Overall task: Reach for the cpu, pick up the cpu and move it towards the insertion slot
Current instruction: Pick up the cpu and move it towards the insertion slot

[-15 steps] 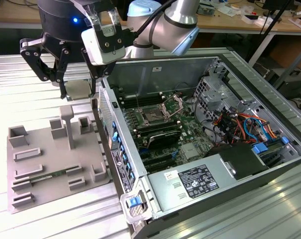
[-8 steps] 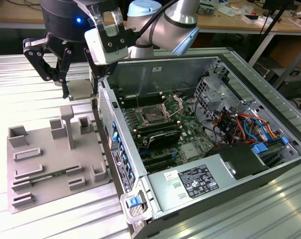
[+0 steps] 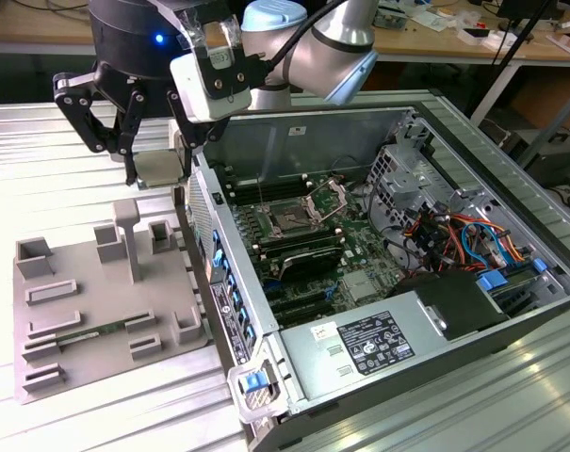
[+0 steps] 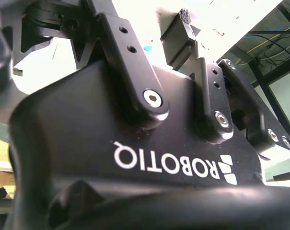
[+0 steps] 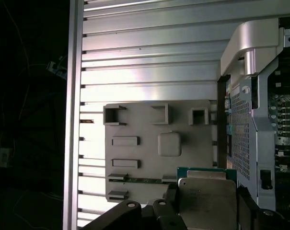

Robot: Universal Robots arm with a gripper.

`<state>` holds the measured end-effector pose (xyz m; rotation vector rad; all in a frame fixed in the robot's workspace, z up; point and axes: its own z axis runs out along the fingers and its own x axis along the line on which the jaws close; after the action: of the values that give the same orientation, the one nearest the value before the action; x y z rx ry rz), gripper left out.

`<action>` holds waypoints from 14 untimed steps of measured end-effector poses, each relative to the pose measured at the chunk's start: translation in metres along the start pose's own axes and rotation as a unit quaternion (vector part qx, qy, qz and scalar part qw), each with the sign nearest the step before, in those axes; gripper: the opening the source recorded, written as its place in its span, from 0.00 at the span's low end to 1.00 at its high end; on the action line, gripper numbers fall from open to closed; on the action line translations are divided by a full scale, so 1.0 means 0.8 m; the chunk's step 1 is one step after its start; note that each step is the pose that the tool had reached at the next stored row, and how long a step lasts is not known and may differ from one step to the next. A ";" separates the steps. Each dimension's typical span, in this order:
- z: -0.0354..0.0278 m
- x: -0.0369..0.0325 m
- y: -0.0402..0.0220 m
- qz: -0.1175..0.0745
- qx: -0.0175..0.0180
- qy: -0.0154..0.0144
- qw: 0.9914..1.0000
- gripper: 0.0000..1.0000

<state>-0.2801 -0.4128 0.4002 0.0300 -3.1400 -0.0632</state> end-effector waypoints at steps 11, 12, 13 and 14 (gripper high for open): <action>-0.0001 -0.0105 -0.0002 0.000 0.000 0.000 1.000 0.55; -0.0001 -0.0112 -0.0002 0.000 0.000 0.000 1.000 0.55; -0.0001 -0.0121 -0.0002 0.000 0.000 0.000 1.000 0.55; -0.0001 -0.0129 -0.0002 0.000 0.000 0.000 1.000 0.55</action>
<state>-0.2697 -0.4128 0.4002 0.0299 -3.1400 -0.0631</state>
